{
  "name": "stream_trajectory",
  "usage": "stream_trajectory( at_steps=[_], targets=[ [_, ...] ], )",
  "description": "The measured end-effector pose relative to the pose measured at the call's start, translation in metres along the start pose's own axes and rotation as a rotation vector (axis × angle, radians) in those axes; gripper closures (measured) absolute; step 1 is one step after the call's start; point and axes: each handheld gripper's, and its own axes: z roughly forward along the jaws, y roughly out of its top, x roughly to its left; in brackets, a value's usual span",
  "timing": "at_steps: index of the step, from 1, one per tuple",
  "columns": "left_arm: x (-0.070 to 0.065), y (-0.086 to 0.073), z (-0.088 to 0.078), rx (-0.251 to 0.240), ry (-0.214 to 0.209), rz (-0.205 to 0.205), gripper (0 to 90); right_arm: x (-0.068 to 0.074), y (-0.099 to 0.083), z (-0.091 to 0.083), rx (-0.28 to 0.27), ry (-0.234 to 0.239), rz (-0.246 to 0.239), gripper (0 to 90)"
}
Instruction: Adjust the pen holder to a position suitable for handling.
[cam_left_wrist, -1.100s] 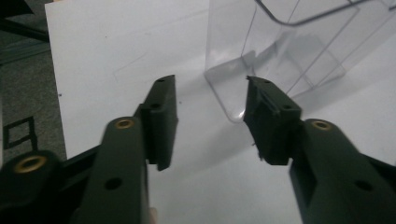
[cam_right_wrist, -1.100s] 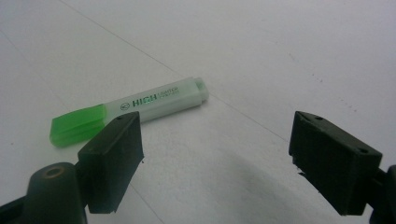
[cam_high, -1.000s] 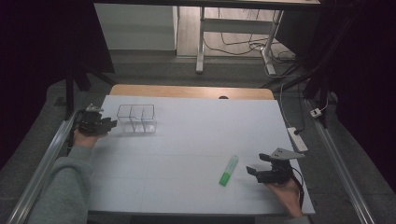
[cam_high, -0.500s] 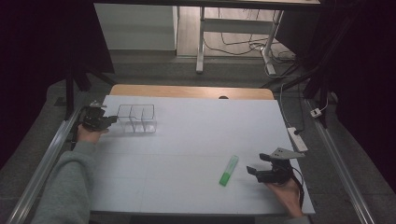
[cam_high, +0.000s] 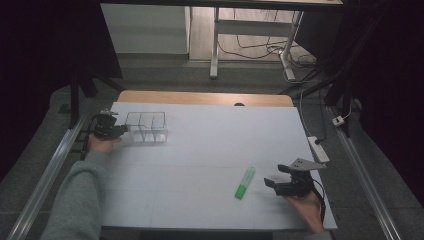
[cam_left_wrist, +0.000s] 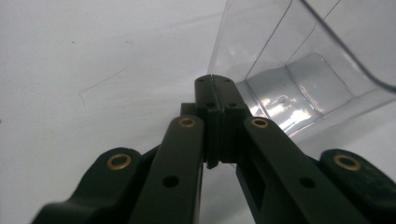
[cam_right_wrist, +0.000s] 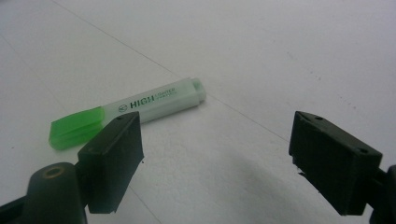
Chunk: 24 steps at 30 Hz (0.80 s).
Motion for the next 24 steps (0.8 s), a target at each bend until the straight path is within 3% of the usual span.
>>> stream_trajectory(
  at_steps=[8, 24],
  targets=[
    [-0.004, 0.002, 0.001, -0.004, -0.006, 0.015, 89.2, 0.000, 0.000, 0.001, 0.005, 0.009, -0.003, 17.4],
    [-0.028, 0.013, 0.012, 0.003, -0.048, 0.043, 89.1, 0.001, 0.000, 0.002, 0.011, 0.020, -0.009, 17.0]
  ],
)
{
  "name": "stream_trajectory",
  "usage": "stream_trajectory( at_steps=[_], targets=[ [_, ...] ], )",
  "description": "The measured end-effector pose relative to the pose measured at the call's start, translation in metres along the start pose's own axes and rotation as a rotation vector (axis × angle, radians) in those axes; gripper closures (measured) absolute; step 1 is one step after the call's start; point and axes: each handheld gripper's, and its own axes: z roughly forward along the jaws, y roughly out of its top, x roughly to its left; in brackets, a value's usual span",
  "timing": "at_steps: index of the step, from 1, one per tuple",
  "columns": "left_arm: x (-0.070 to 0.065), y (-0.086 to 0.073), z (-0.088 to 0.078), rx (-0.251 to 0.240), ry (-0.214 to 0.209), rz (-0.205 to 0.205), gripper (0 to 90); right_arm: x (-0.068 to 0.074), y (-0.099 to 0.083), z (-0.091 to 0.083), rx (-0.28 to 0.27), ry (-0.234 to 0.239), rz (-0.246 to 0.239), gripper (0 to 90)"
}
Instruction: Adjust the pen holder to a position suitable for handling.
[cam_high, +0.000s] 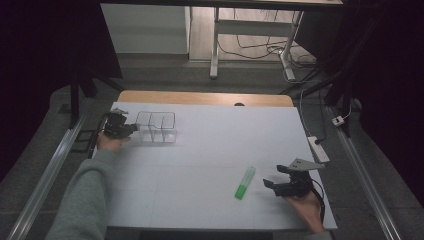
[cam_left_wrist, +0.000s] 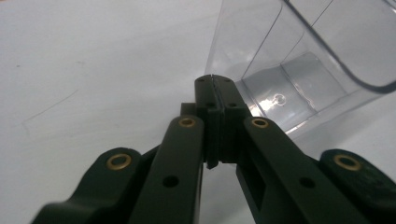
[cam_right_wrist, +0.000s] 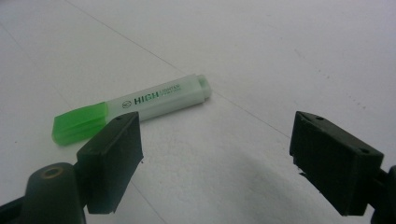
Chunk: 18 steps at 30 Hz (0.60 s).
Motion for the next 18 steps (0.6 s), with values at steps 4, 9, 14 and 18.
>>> stream_trajectory(
  at_steps=[4, 9, 14, 18],
  targets=[
    [-0.007, 0.003, 0.003, 0.003, -0.015, 0.017, 89.1, 0.000, 0.000, 0.000, 0.003, -0.001, -0.002, 17.0],
    [-0.015, 0.006, 0.007, 0.007, -0.029, 0.030, 89.1, 0.000, 0.000, 0.000, 0.007, -0.006, -0.003, 17.0],
    [-0.022, 0.007, 0.010, 0.009, -0.045, 0.038, 89.1, 0.000, 0.000, 0.001, 0.006, -0.004, -0.003, 17.0],
    [-0.026, 0.008, 0.012, 0.009, -0.050, 0.047, 89.1, 0.000, 0.000, 0.001, 0.006, -0.005, -0.003, 17.0]
  ],
)
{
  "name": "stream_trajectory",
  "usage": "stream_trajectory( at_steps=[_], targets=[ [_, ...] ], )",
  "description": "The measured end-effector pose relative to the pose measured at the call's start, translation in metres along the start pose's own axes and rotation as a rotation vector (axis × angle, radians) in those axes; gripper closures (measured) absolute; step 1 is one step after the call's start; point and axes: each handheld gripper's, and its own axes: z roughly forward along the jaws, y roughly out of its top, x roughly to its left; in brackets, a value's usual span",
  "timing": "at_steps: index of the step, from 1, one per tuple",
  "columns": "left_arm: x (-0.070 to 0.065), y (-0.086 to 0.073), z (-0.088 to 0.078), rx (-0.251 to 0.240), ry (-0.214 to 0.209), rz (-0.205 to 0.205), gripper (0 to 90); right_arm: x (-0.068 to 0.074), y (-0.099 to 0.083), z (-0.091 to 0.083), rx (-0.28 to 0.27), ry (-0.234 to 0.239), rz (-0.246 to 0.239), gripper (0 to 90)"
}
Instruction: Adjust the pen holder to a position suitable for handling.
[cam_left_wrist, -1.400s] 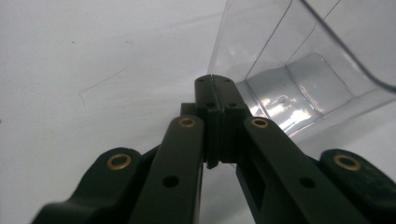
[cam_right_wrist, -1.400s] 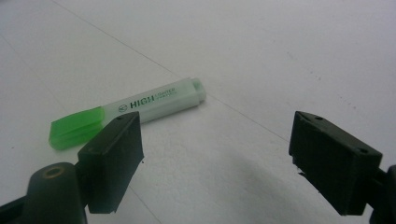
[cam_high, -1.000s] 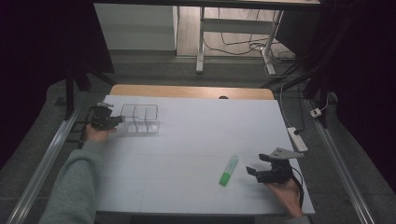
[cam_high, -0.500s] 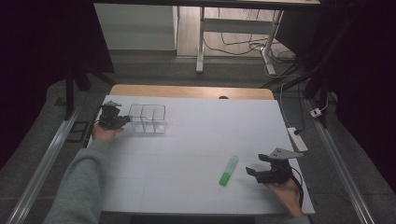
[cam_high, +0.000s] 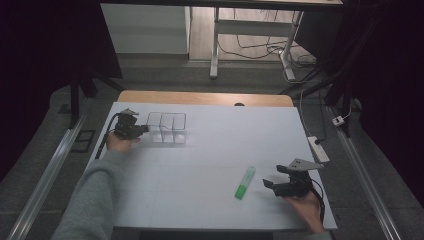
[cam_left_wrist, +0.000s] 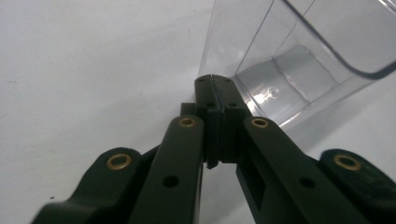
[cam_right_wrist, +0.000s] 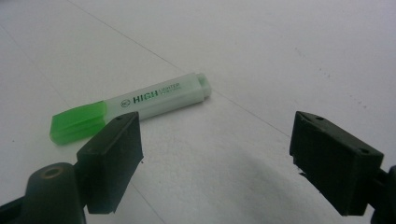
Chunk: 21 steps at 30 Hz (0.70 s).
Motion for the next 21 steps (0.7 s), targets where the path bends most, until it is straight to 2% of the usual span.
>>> stream_trajectory(
  at_steps=[15, 21],
  targets=[
    [-0.015, 0.009, 0.010, 0.008, -0.023, 0.017, 89.1, 0.000, 0.000, 0.001, -0.001, 0.000, -0.002, 17.1],
    [-0.022, 0.012, 0.012, 0.011, -0.050, 0.020, 89.1, 0.000, 0.000, 0.000, -0.007, -0.001, 0.000, 17.2]
  ],
)
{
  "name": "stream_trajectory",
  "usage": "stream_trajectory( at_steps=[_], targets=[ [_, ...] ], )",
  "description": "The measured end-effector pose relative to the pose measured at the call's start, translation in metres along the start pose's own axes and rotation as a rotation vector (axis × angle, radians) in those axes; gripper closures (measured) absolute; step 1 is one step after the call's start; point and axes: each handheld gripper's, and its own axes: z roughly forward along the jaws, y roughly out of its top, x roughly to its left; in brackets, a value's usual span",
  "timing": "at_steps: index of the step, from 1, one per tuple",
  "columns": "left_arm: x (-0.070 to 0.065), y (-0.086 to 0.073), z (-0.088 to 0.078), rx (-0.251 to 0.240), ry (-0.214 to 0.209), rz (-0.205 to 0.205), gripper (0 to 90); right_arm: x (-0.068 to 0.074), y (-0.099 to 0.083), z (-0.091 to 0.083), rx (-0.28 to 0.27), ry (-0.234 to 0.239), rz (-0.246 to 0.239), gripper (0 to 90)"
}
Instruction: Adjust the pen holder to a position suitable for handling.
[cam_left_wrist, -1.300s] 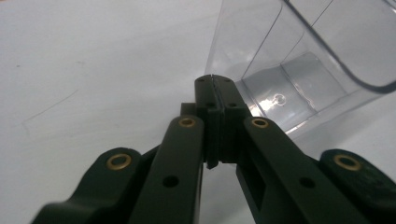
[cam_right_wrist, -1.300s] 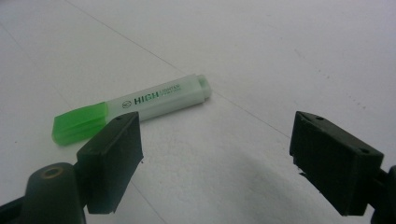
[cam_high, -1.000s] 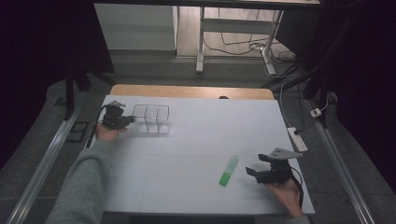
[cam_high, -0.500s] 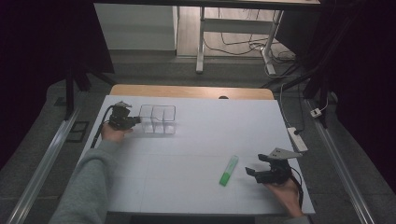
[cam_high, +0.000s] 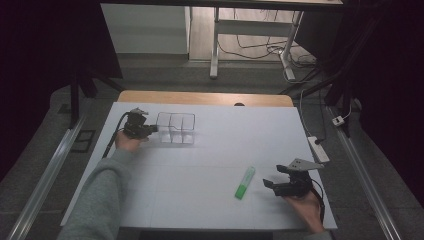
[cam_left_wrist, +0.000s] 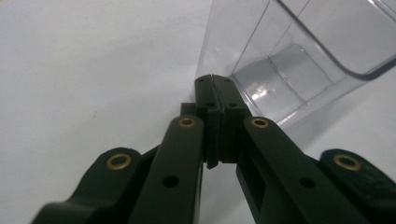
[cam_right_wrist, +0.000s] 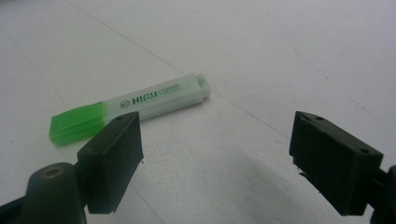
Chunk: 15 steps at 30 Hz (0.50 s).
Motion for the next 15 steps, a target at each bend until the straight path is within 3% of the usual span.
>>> stream_trajectory(
  at_steps=[15],
  targets=[
    [-0.017, 0.007, 0.011, 0.019, -0.046, 0.018, 89.1, 0.000, 0.001, -0.002, -0.022, 0.004, 0.016, 17.8]
  ],
)
